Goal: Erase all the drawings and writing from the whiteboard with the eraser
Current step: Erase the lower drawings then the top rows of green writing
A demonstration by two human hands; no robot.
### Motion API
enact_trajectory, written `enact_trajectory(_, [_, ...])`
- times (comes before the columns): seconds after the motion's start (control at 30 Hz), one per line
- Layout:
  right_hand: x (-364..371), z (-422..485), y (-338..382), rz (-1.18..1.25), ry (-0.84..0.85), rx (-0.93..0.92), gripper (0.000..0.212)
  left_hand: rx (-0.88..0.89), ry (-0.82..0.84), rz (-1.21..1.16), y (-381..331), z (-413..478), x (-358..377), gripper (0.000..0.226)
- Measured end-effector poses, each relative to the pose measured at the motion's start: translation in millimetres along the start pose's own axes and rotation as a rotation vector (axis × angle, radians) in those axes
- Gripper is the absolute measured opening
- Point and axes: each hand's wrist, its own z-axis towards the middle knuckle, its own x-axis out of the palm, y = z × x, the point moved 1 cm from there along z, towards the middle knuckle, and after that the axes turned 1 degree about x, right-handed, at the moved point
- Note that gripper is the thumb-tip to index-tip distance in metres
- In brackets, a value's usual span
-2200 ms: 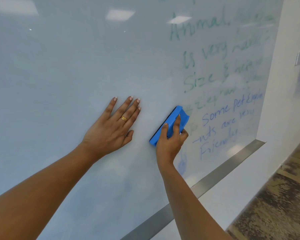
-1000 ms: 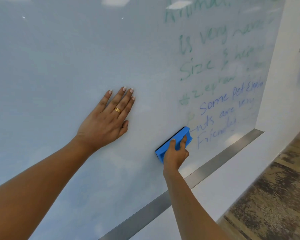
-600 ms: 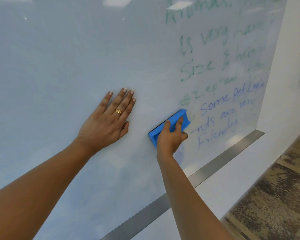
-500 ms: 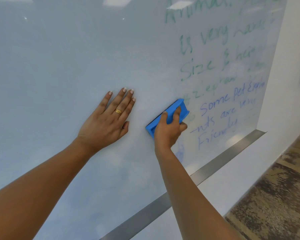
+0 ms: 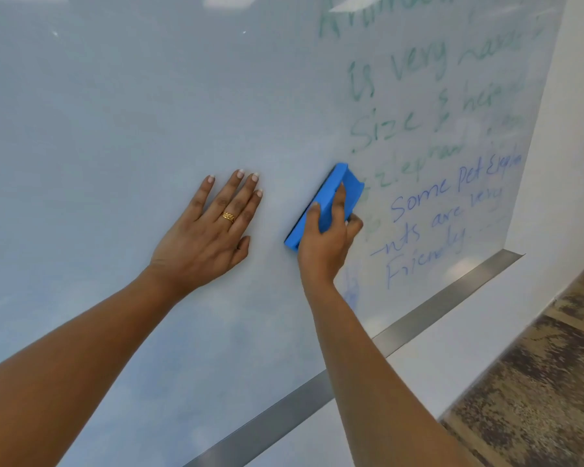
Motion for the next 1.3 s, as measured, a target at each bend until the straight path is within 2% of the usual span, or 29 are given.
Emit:
enact_trajectory(0.33, [-21,-32,-102,0.148,-0.127,0.499,0.05,0.034,0.019,0.074,-4,-2,1,0.064])
enact_trajectory(0.57, [-35,-30,-143,0.223,-0.187,0.728,0.051,0.028,0.005,0.079,-7,-2,2,0.063])
enact_trajectory(0.93, [-48,-43,-167,0.233,-0.126,0.986,0.052,0.017,0.003,0.065,-8,-2,3,0.062])
enact_trajectory(1.13, [-38,-52,-152,0.291,-0.173,1.011,0.051,0.01,0.001,0.061,-9,-2,2,0.061])
enact_trajectory(1.3, [-19,-45,-110,0.272,-0.202,0.818,0.05,0.002,0.007,0.058,-9,-3,3,0.06])
